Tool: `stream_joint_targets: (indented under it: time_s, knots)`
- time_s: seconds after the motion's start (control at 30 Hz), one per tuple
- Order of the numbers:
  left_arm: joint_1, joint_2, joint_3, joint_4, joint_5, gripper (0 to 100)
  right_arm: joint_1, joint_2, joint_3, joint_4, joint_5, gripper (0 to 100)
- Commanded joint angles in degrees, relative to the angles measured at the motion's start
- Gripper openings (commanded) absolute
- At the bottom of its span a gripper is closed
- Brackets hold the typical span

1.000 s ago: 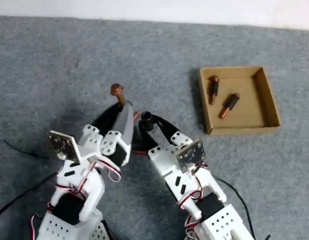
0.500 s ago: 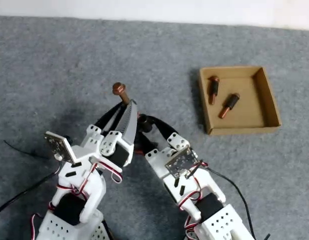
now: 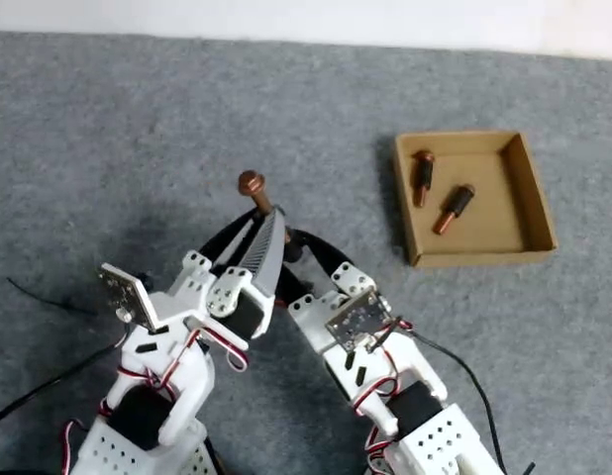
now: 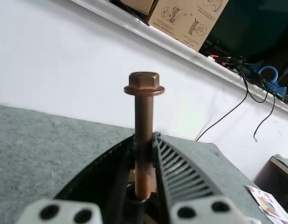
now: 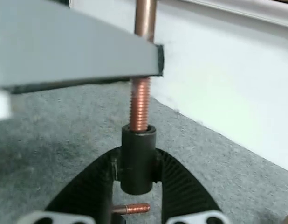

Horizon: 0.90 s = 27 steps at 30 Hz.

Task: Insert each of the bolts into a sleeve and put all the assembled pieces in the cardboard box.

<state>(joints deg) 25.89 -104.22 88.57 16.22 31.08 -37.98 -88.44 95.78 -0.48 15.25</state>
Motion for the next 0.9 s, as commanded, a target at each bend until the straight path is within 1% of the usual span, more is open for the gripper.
stream_joint_targets:
  time_s: [0.0,0.27,0.5,0.67,0.87]
  knots:
    - [1.54,-0.13,0.84,0.09,0.26,1,1.01,-1.01,6.99,-1.1,0.44,0.4]
    - [0.84,-0.13,5.05,0.26,0.09,1,1.27,-1.01,6.99,-1.19,0.44,0.4]
    - [-3.65,-0.13,7.52,0.09,0.09,1,1.27,-1.01,6.99,-1.19,0.44,0.4]
    - [-2.68,-0.13,8.57,0.09,0.09,1,1.27,-1.01,6.99,-1.19,0.44,0.4]
    - [-3.12,-0.13,8.57,0.09,0.09,1,1.36,-1.01,6.99,-1.19,0.44,0.4]
